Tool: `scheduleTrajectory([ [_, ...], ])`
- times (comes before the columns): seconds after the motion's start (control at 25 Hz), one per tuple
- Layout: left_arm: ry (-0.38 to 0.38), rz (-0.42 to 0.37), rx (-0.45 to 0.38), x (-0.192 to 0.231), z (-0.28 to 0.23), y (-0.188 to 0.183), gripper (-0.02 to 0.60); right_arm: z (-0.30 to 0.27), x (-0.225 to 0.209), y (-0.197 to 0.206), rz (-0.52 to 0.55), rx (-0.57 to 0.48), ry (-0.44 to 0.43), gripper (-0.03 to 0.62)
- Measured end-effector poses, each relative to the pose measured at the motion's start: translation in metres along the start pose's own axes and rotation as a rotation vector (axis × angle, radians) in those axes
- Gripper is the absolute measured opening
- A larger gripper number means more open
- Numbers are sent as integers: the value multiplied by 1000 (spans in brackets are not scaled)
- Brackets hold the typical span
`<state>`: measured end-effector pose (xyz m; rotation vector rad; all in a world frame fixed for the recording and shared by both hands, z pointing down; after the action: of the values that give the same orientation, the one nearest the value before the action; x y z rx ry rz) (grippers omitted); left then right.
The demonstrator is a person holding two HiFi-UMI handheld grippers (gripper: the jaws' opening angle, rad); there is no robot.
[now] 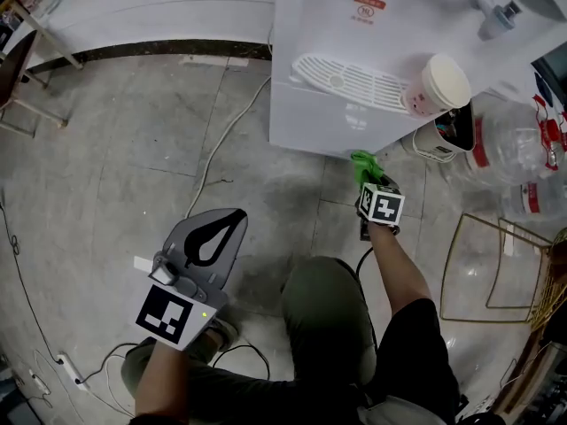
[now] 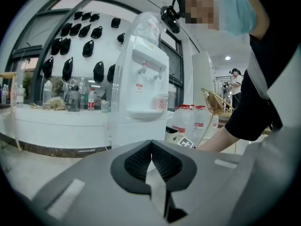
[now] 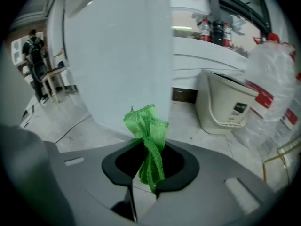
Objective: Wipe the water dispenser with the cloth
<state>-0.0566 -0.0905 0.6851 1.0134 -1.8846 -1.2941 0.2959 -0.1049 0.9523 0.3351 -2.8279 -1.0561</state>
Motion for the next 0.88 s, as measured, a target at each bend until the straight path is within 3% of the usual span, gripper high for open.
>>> scheduleTrajectory([
  [0.16,-52,-4,-31,23,11,-14,3,26,80,-30,125,-94,-209,87],
  [0.44,-108,6,-119,73,17,-20,3,108,236,-84,480,-333,-515,87],
  [0.56,-94,-16,-119,73,13,-15,3,145,274,-75,635,-367,-557,87],
  [0.68,-99,23,-94,81,19,8,3,163,293,-60,744,-354,-541,87],
  [0.76,-122,50,-85,80,25,23,2,178,294,-50,767,-331,-507,87],
  [0.88,-163,142,-26,61,35,41,2,211,277,-42,711,-252,-457,87],
])
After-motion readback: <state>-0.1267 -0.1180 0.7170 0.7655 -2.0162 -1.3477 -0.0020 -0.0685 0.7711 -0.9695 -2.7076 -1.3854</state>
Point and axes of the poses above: the fingertips, and each gripper's own axes: z backward along the fingers, x to its left, y out of its underside, the point moved 3 cm from there along z, backward along the fingers
